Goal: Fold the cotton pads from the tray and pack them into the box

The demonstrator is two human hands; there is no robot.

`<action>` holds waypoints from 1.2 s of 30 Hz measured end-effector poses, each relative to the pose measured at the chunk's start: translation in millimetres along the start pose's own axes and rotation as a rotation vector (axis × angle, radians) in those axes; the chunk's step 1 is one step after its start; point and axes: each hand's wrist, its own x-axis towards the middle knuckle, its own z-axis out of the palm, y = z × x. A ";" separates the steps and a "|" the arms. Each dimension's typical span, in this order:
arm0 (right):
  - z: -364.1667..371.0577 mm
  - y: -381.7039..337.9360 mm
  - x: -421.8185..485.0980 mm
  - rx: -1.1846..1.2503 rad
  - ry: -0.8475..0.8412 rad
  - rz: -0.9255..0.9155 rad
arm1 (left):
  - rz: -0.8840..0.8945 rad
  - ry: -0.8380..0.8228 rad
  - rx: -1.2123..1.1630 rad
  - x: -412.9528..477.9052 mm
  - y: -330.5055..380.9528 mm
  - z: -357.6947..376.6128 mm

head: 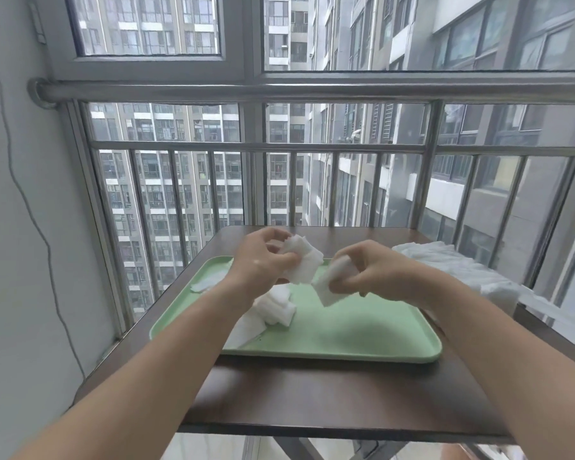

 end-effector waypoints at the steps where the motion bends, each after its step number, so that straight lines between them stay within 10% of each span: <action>1: -3.8 -2.0 -4.9 0.023 0.014 -0.036 | -0.006 -0.023 -0.007 -1.7 0.2 2.5; 15: -41.3 -9.0 -31.5 0.165 0.245 0.081 | -0.007 -0.222 -0.207 -14.3 26.3 52.9; 29: -109.7 -1.5 -64.7 -0.212 0.271 0.147 | 0.077 -0.350 -0.132 0.9 51.6 124.3; 36: -152.3 18.3 -98.9 -0.008 0.370 0.158 | 0.263 -0.443 0.393 23.4 44.7 163.5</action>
